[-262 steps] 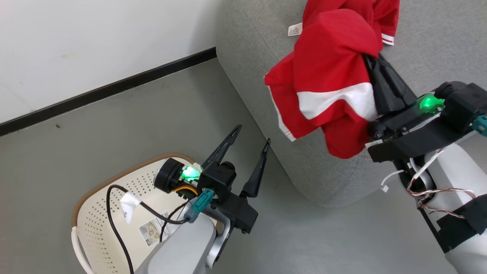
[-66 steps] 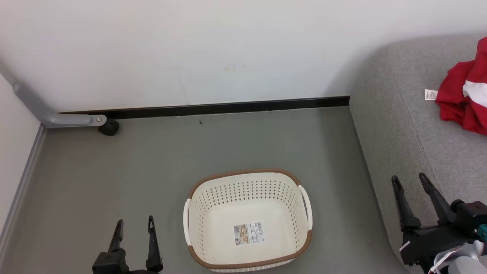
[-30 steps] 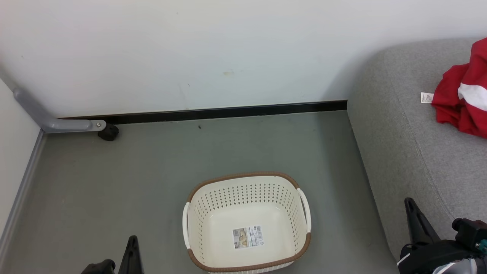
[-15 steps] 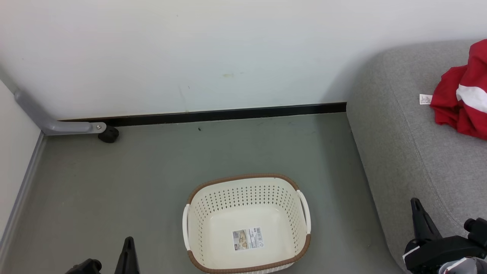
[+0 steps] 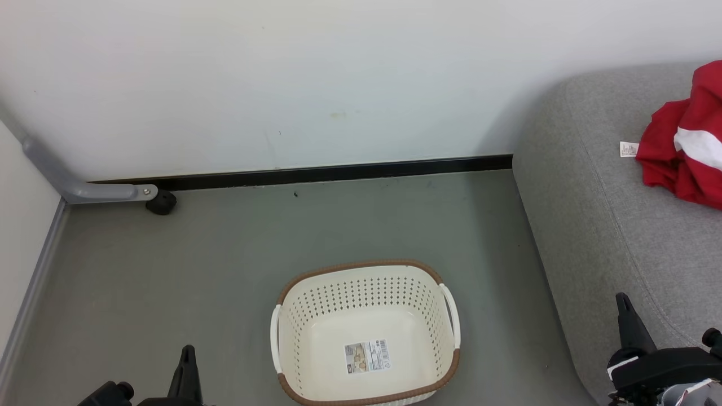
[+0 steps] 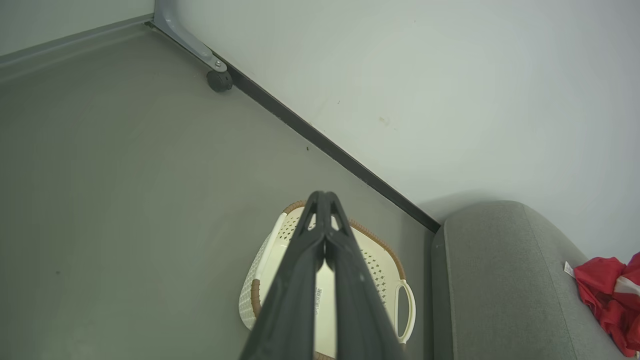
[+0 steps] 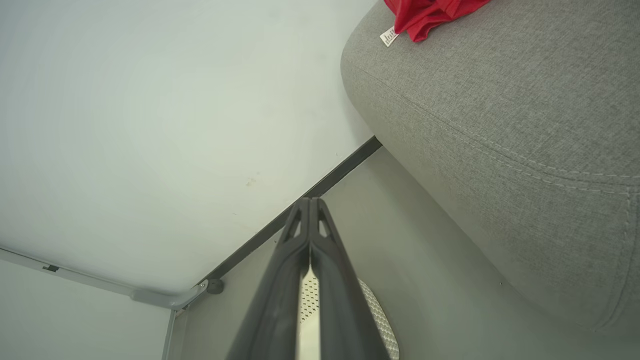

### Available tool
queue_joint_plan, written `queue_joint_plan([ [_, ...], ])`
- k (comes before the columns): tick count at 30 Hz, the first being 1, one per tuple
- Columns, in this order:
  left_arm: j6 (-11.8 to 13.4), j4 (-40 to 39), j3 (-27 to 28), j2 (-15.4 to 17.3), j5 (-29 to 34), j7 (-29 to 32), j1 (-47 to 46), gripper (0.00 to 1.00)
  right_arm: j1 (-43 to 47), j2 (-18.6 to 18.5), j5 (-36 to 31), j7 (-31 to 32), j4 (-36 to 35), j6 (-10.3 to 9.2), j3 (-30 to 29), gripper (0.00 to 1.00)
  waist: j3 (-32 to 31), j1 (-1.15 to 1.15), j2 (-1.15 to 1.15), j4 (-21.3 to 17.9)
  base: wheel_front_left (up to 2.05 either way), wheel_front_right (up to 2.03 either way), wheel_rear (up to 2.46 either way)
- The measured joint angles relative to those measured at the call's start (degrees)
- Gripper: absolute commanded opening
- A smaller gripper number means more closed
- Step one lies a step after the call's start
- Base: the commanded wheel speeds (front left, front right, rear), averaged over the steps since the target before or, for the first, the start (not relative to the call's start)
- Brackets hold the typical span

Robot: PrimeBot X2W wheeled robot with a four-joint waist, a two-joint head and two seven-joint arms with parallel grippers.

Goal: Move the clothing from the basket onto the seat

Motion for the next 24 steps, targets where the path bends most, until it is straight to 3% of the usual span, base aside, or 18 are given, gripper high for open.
queue_joint_plan([
  [24,-3.1,-1.2,2.7,-0.1,-18.7,4.8,-1.7,0.00,-0.1,2.6,16.4,4.8,-1.3,1.11,-5.0,0.00,-0.7,0.00,0.00,-0.2,0.00,0.00,0.00],
])
